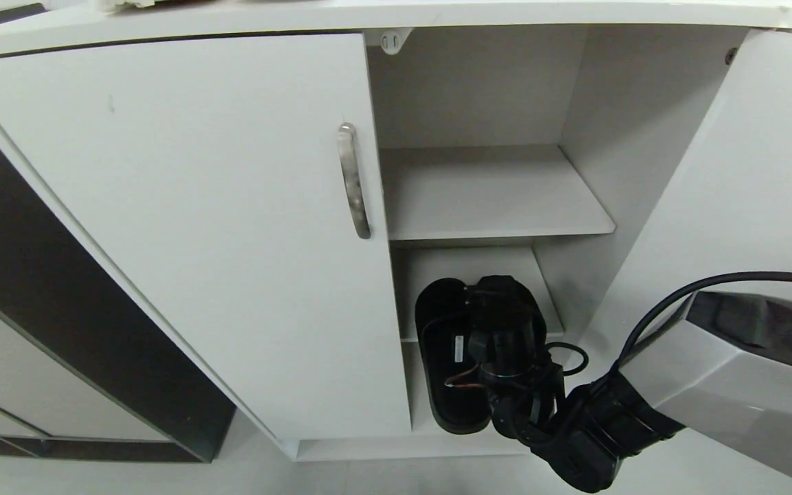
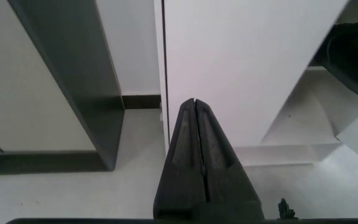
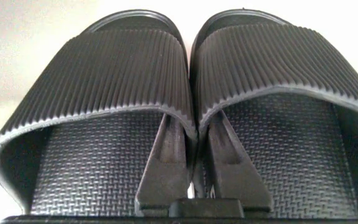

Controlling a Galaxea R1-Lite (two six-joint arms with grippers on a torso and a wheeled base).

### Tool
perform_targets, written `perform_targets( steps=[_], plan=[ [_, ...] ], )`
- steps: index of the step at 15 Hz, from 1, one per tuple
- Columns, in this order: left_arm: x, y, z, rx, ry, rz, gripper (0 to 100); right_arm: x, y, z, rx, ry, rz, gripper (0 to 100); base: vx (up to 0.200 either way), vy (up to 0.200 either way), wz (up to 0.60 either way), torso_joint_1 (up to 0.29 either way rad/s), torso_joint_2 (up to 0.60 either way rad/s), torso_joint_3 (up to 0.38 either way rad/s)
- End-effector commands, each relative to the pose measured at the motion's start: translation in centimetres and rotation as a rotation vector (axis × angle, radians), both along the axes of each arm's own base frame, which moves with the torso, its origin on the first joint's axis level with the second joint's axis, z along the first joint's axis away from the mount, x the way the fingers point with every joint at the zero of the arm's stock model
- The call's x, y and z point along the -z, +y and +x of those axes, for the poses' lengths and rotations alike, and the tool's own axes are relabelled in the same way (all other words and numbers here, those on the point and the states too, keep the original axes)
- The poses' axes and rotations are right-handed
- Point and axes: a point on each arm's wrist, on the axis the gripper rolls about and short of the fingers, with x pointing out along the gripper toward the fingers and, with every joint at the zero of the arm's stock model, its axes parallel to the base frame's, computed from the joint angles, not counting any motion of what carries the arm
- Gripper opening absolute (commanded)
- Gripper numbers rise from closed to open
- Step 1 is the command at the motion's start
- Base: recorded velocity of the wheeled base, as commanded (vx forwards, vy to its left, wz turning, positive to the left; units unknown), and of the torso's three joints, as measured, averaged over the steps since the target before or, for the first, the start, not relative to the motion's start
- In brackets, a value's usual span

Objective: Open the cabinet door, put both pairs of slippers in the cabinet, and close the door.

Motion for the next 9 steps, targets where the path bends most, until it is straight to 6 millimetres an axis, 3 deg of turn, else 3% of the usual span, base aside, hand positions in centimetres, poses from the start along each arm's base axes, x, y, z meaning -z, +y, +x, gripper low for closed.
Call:
perform_targets(
  steps=[1,6,9],
  plan=[
    [0.0,0.0,0.0,0.000,0.000,0.000,0,1.5,0.1,1.1,0.016,0.009,-0.011,0,0.000,0.000,0.00,0.000,0.00,0.000],
    [0.0,0.0,0.0,0.000,0.000,0.000,0,1.6,0.5,1.7,0.018,-0.002,-0.001,0,0.000,0.000,0.00,0.000,0.00,0.000],
    [0.0,0.0,0.0,0.000,0.000,0.000,0,1.7,0.8,3.7,0.042,-0.029,0.010,0,0.000,0.000,0.00,0.000,0.00,0.000]
  ],
)
